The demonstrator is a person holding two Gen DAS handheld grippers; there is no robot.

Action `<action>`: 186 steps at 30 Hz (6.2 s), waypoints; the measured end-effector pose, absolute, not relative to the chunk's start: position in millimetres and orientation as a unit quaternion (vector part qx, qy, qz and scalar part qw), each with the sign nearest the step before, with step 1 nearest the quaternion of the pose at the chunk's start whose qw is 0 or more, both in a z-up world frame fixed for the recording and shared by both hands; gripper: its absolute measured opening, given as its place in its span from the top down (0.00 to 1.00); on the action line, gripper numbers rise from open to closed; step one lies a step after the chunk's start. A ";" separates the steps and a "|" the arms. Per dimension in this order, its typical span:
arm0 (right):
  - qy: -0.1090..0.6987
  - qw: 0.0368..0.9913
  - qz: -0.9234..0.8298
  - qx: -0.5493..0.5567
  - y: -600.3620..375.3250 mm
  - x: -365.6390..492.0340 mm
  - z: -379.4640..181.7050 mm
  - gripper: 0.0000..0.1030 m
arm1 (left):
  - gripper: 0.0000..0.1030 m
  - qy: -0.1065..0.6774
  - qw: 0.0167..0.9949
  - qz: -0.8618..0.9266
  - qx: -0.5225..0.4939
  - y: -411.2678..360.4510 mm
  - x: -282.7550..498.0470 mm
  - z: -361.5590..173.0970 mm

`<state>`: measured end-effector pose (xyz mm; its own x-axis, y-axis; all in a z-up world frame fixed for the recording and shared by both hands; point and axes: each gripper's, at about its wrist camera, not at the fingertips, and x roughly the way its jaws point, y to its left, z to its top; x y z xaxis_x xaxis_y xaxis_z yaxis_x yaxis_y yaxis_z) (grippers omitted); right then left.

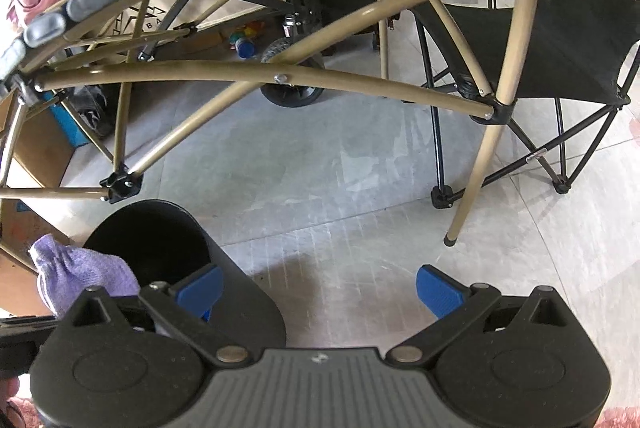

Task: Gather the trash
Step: 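Move the left tool over the bin while right tool withdraws, then open the left gripper to drop the purple bag into the bin, then raise both tools from the bin back toward the table, then move the right tool toward the blue fluffy toy, then grasp the blue fluffy toy with the right gripper while left grasps the pink cloth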

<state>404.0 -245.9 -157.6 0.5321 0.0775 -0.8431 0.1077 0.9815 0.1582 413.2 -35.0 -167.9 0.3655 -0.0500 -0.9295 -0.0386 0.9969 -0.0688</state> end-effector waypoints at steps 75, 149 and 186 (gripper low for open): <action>0.409 0.906 0.007 0.106 -244.0 369.2 -104.1 0.00 | 0.00 0.447 0.893 0.013 -0.054 -20.6 358.4 -78.6; 0.289 0.954 0.003 0.075 -230.2 559.3 -9.0 0.19 | 0.00 0.263 0.963 0.006 0.055 -16.6 496.2 42.5; 0.285 0.951 0.000 0.120 -257.5 553.6 -7.0 0.19 | 0.66 0.366 0.917 -0.083 0.135 -34.7 584.2 3.4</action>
<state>553.6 -257.5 -7.0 0.8378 0.0693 -0.5416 0.0677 0.9711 0.2289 584.2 -34.7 3.4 0.7177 -0.0527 -0.6943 0.2509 0.9498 0.1872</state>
